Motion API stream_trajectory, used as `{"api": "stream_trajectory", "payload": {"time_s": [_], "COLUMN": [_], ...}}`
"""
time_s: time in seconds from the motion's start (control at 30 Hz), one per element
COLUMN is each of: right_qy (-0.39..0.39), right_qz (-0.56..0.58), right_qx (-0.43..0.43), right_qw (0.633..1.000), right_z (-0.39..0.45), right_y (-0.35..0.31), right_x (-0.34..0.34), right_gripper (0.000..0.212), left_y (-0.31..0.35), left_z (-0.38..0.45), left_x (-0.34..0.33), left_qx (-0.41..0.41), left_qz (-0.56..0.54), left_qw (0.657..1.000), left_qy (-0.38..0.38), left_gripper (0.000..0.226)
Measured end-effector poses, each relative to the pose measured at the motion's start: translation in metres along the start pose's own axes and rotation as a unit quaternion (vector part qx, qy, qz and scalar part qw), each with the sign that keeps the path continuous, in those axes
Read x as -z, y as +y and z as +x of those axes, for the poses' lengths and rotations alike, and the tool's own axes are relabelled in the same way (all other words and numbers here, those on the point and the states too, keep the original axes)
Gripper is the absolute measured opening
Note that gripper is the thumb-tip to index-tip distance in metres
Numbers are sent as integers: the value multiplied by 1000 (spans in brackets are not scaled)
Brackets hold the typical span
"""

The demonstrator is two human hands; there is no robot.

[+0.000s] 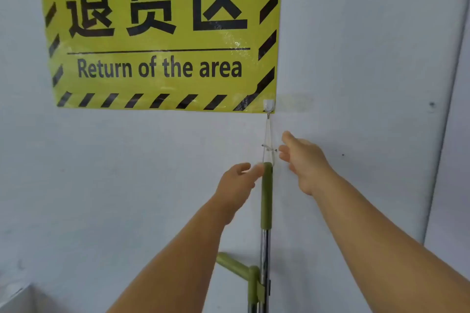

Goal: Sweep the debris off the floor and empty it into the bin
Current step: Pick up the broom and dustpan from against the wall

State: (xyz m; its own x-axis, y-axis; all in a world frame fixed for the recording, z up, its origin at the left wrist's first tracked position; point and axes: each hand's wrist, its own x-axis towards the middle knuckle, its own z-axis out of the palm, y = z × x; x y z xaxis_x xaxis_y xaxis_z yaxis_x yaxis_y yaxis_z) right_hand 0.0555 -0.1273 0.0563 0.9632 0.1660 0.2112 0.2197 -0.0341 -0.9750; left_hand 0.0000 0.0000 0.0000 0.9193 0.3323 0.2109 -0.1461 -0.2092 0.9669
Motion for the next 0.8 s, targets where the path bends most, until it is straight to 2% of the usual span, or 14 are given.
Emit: {"api": "stream_trajectory", "payload": {"time_s": [0.07, 0.23, 0.5, 0.6, 0.8], "right_qy": [18, 24, 37, 59, 99], "right_qz": [-33, -46, -62, -70, -74], "right_qx": [23, 42, 90, 118, 173], "right_qw": [999, 998, 993, 989, 977], "right_z": [11, 33, 54, 58, 63], "right_y": [1, 4, -4, -11, -20], "right_x": [-1, -7, -24, -25, -28], "right_gripper": [32, 11, 6, 15, 22], "left_y": [-2, -14, -19, -19, -8], "left_z": [7, 24, 40, 42, 42], "left_x": [-9, -23, -29, -27, -19], "left_qx": [1, 8, 17, 5, -16], "left_qz": [16, 61, 82, 79, 66], "left_qw": [1000, 998, 996, 997, 998], "left_qy": [-4, -3, 8, 7, -3], "left_gripper": [62, 48, 23, 16, 17]}}
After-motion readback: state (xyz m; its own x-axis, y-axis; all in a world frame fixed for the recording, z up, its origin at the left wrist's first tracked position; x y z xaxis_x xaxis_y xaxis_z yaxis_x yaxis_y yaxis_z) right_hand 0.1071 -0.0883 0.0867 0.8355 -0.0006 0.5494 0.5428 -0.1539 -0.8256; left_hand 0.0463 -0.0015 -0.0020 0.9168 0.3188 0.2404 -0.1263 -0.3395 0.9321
